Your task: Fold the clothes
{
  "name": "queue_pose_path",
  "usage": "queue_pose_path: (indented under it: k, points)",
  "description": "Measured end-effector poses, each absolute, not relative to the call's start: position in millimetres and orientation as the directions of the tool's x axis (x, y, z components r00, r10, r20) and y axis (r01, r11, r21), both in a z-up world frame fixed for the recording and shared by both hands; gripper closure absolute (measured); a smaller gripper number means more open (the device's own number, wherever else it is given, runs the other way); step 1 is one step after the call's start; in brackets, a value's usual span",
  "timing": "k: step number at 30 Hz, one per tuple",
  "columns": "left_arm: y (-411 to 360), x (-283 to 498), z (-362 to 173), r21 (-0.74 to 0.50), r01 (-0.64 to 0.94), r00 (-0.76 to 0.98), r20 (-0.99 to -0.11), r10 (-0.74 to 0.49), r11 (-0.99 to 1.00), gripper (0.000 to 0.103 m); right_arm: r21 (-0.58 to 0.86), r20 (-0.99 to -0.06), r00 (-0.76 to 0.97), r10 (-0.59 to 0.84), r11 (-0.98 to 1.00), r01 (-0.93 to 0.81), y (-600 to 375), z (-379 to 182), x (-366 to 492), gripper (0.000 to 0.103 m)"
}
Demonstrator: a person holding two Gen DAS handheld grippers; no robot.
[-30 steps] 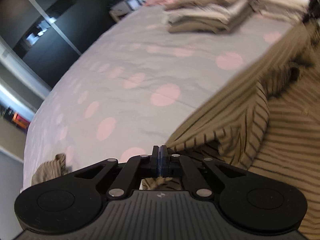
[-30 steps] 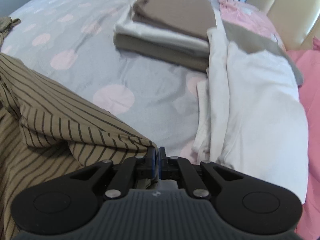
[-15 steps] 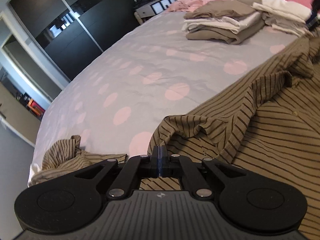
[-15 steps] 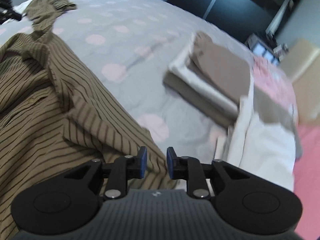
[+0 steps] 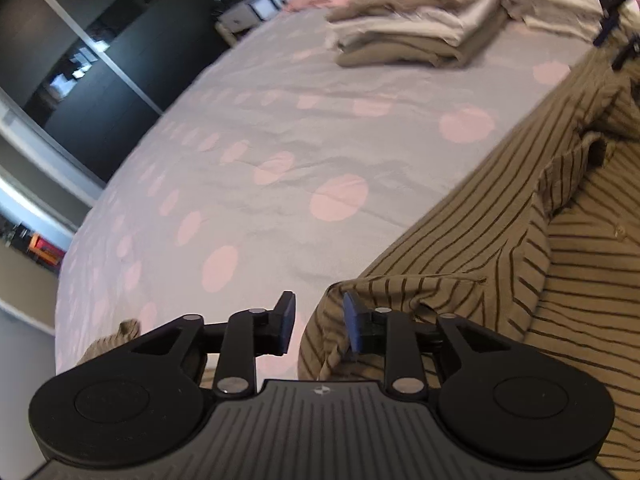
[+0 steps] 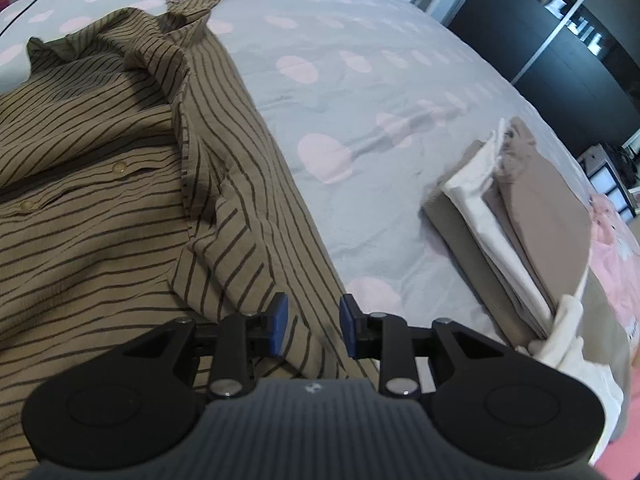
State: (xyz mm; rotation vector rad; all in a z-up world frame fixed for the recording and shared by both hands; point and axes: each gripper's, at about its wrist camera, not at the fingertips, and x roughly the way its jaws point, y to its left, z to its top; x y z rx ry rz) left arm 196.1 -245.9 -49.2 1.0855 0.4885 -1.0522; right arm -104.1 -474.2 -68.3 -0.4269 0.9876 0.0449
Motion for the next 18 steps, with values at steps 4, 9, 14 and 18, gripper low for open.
queue_pose_path:
  k: [4,9,14,18]
  points:
    - [-264.1,200.1,-69.3,0.478,0.878,0.428,-0.805,-0.410,-0.021,0.076,-0.318,-0.832,0.541,-0.122,0.904,-0.285,-477.5,-70.5,-97.1,0.070]
    - [-276.4,202.3,-92.9,0.469,0.878,0.408,-0.837,-0.366,-0.093,0.076,-0.305,-0.857,0.509,-0.076,0.871,-0.384,-478.2,-67.5,-93.3,0.070]
    - [-280.2,204.9,-105.6,0.466,0.880,0.410,-0.845,-0.344,-0.097,0.090,-0.303,-0.870,0.492,-0.041,0.831,-0.466,-472.3,-68.2,-93.7,0.070]
    - [-279.5,205.5,-105.8,0.466,0.881,0.415,-0.840,-0.351,-0.074,0.092,-0.310,-0.883,0.468,-0.048,0.807,-0.503,-468.7,-85.3,-90.3,0.070]
